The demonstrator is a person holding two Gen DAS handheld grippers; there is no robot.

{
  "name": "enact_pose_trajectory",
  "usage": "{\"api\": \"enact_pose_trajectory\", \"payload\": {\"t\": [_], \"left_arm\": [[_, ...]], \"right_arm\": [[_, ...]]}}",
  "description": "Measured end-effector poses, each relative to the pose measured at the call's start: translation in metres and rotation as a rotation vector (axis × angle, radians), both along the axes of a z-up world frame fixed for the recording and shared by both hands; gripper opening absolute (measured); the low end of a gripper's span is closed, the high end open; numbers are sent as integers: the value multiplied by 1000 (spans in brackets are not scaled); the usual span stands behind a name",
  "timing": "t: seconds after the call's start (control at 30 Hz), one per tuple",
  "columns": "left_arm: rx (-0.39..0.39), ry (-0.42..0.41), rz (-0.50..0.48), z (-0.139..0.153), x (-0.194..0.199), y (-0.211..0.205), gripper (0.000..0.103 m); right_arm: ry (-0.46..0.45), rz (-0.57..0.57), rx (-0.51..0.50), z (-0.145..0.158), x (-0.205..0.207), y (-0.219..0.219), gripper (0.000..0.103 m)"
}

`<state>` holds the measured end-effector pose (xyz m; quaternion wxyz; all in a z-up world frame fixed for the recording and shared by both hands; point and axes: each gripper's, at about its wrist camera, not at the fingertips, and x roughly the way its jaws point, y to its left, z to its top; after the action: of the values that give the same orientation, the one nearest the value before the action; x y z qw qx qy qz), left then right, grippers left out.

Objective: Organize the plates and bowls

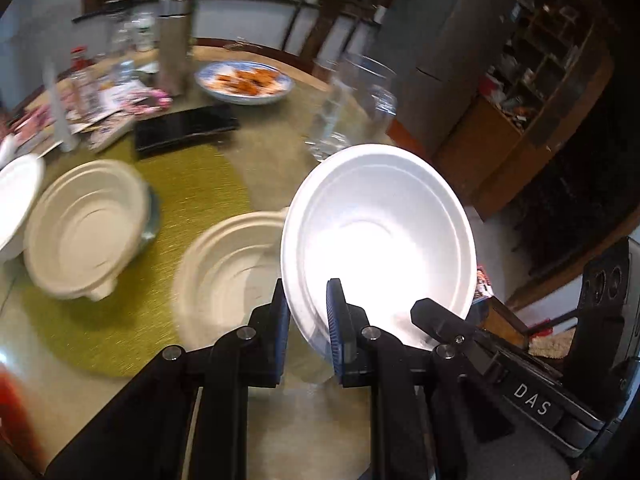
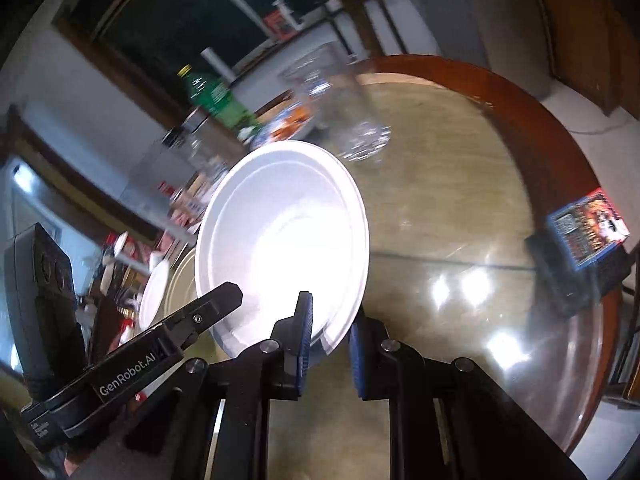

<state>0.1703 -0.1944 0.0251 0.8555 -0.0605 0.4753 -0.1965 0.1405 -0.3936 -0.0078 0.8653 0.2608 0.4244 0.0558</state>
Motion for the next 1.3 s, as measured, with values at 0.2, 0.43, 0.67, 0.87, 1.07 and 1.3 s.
{"api": "enact_pose_trajectory", "payload": {"t": [0.2, 0.43, 0.67, 0.87, 1.07, 1.3], "left_arm": [[-3, -21, 131, -1, -26, 72, 15], [-6, -18, 276, -13, -48, 146, 15], [-15, -19, 362, -18, -69, 191, 16], [-35, -13, 393, -23, -79, 208, 16], [-52, 4, 404, -30, -88, 215, 16], [-40, 14, 403, -41, -97, 216, 16]], "right_arm": [[-39, 127, -30, 10, -11, 74, 17], [-48, 273, -51, 11, -15, 150, 17], [-52, 370, -77, 11, -26, 207, 17], [-54, 406, -104, 11, -32, 226, 17], [-56, 421, -127, 6, -36, 231, 17], [-50, 421, -145, -5, -46, 233, 17]]}}
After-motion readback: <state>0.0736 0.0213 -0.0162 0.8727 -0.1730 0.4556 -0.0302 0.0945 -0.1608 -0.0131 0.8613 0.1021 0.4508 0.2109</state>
